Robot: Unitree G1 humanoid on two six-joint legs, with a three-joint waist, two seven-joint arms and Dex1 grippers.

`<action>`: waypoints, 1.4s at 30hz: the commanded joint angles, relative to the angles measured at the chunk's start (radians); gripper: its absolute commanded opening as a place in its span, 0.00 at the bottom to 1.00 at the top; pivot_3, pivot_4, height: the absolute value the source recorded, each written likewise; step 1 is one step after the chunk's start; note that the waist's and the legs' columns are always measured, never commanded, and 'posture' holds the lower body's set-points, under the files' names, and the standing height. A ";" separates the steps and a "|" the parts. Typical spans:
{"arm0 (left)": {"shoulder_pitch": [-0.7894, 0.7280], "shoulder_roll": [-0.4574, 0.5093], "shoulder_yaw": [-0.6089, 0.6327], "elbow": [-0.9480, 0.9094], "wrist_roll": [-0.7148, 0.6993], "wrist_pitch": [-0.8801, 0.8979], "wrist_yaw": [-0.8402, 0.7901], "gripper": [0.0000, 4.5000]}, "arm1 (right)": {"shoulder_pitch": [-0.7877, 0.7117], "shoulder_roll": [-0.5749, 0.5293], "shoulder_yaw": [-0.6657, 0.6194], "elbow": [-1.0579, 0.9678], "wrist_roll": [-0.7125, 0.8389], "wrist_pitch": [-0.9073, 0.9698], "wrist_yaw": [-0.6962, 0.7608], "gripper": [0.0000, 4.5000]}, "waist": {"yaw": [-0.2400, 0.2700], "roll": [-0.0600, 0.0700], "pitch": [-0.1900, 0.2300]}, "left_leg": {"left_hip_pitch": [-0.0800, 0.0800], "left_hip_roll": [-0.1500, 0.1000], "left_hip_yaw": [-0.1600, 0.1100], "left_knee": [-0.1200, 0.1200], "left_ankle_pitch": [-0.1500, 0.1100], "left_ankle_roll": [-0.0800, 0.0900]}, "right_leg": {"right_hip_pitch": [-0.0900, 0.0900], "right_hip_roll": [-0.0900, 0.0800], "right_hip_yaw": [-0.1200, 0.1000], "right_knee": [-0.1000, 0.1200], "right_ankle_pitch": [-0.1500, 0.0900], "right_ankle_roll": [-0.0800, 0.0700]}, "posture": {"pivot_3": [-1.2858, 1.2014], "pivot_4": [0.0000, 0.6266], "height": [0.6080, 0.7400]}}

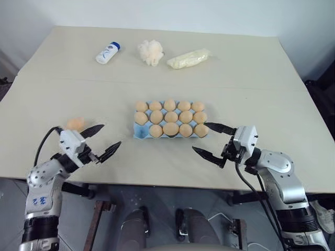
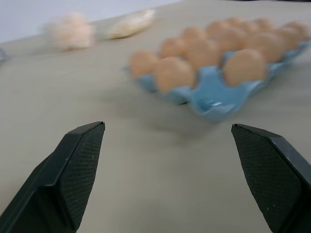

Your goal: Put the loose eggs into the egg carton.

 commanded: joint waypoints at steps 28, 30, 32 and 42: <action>-0.255 -0.069 0.090 0.261 0.056 0.103 0.448 0.98 | -0.080 0.029 0.014 0.101 0.001 -0.051 0.074 1.00 | 0.006 0.000 0.000 | -0.002 0.000 0.002 -0.003 -0.001 0.001 | 0.000 0.001 -0.002 -0.006 0.003 0.004 | 0.52 0.24 1.00; -0.289 -0.066 0.078 0.293 0.043 0.123 0.428 0.98 | -0.068 0.027 0.012 0.088 0.001 -0.048 0.067 1.00 | 0.005 0.000 0.000 | -0.002 0.000 0.002 -0.003 -0.001 0.001 | 0.000 0.002 -0.002 -0.005 0.003 0.004 | 0.52 0.24 1.00; -0.312 -0.060 0.068 0.323 0.060 0.117 0.436 0.98 | -0.060 0.027 0.010 0.077 0.001 -0.044 0.057 1.00 | 0.005 0.000 0.000 | -0.002 0.000 0.002 -0.002 -0.001 0.000 | 0.000 0.002 -0.002 -0.004 0.003 0.004 | 0.52 0.24 1.00; -0.392 -0.040 0.033 0.402 0.071 0.114 0.392 0.57 | -0.027 0.026 0.006 0.035 0.002 -0.029 0.013 1.00 | 0.008 0.000 0.000 | -0.001 0.000 0.002 0.000 -0.001 0.000 | 0.000 0.001 -0.001 -0.001 0.003 0.004 | 0.52 0.24 1.00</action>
